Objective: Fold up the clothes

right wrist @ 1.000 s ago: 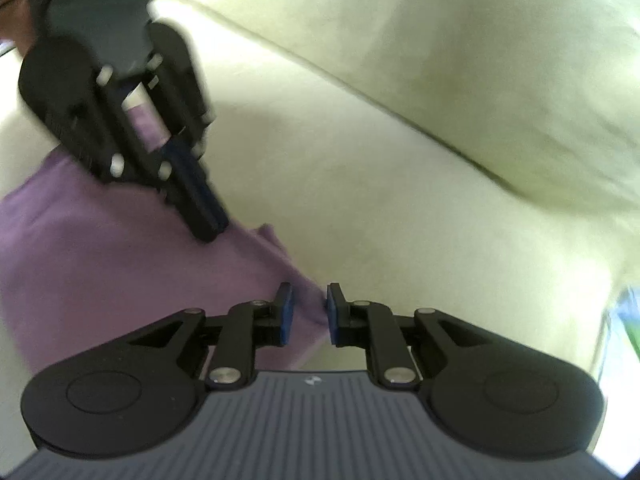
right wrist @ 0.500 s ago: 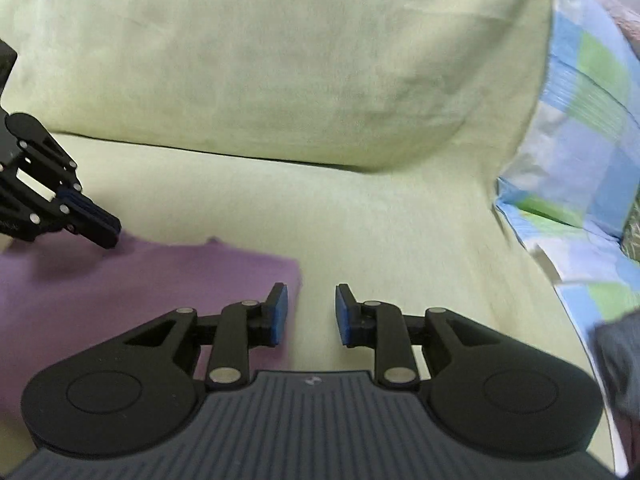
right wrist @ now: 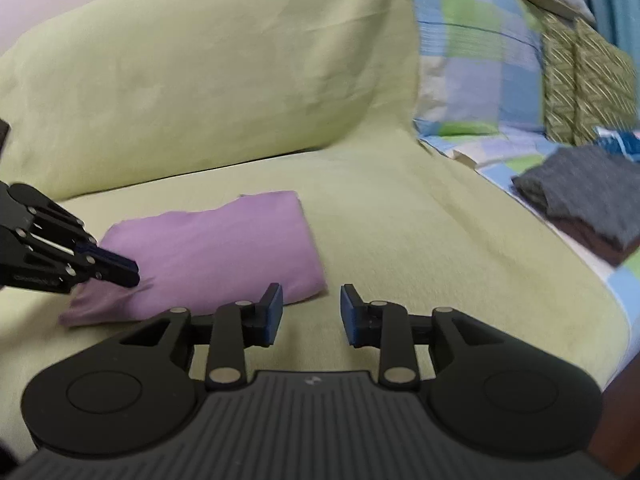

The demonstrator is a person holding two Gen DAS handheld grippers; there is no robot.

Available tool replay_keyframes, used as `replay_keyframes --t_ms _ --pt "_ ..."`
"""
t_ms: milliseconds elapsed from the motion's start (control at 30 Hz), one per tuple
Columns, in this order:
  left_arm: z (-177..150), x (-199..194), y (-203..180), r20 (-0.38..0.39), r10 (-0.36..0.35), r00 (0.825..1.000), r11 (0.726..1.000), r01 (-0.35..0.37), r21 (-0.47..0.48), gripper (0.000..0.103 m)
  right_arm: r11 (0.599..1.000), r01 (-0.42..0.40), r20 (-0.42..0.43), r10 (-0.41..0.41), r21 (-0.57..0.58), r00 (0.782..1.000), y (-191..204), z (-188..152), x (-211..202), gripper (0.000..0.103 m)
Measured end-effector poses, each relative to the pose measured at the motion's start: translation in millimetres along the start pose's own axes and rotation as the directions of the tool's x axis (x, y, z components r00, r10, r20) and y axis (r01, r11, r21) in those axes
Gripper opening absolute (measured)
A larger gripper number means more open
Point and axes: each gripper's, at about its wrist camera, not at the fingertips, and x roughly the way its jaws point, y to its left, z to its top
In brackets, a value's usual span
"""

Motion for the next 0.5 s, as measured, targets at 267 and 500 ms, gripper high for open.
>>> replay_keyframes --t_ms 267,500 --pt "47.6 84.3 2.1 -0.056 -0.152 0.987 0.986 0.155 0.057 0.004 0.999 -0.022 0.01 0.023 -0.047 1.0 11.4 -8.6 28.9 0.026" --pt "56.2 89.0 9.2 -0.006 -0.177 0.984 0.984 0.177 0.032 0.005 0.996 -0.011 -0.009 0.01 -0.093 1.0 10.5 -11.1 30.7 0.026"
